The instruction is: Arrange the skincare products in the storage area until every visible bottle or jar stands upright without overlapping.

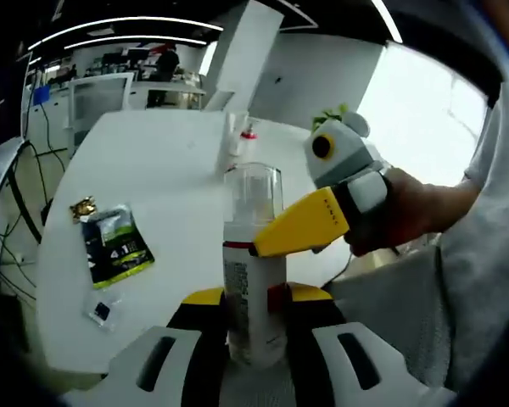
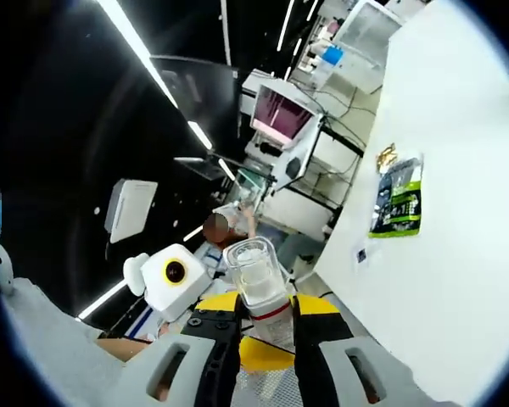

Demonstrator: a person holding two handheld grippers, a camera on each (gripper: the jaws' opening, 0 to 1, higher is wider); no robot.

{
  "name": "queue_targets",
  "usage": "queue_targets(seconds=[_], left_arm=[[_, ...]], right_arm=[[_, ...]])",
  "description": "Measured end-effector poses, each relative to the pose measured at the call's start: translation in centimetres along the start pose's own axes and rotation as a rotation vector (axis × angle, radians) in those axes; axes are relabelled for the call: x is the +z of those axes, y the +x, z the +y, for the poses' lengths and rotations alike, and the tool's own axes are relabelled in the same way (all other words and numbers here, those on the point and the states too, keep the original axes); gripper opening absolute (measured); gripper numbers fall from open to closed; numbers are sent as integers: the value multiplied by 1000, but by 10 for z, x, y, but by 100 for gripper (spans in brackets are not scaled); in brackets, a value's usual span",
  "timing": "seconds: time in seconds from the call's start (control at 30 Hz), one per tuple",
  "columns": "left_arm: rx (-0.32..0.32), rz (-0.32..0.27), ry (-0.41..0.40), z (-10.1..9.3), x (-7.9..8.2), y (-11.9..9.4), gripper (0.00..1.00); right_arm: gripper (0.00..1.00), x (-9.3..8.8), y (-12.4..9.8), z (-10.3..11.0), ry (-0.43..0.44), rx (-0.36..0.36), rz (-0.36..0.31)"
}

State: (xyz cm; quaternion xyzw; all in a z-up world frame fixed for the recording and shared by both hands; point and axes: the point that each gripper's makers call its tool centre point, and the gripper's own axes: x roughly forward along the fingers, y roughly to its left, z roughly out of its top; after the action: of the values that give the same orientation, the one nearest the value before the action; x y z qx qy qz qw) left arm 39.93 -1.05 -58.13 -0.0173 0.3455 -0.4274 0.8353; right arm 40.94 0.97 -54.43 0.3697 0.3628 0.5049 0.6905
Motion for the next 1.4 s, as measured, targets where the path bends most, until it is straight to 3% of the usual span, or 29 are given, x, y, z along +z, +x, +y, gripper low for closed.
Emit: queue_targets(seconds=[0.23, 0.37, 0.47, 0.8, 1.03, 1.2, 1.4], left_arm=[[-83, -58, -46, -7, 11, -4, 23], [-148, -117, -147, -13, 24, -9, 24], [-166, -145, -142, -13, 29, -13, 24], [-297, -155, -205, -31, 33, -16, 23], [-474, -200, -281, -54, 46, -32, 22], [-474, -205, -269, -55, 46, -33, 21], [-298, -196, -209, -30, 41, -21, 21]], right_arm=[[13, 4, -6, 6, -46, 41, 23], [12, 10, -9, 13, -79, 82, 16], [12, 15, -10, 17, -80, 105, 14], [11, 13, -14, 34, -146, 203, 40], [11, 14, -20, 60, -188, 359, 30], [12, 14, -19, 63, -200, 367, 36], [15, 18, -11, 39, -181, 218, 8]])
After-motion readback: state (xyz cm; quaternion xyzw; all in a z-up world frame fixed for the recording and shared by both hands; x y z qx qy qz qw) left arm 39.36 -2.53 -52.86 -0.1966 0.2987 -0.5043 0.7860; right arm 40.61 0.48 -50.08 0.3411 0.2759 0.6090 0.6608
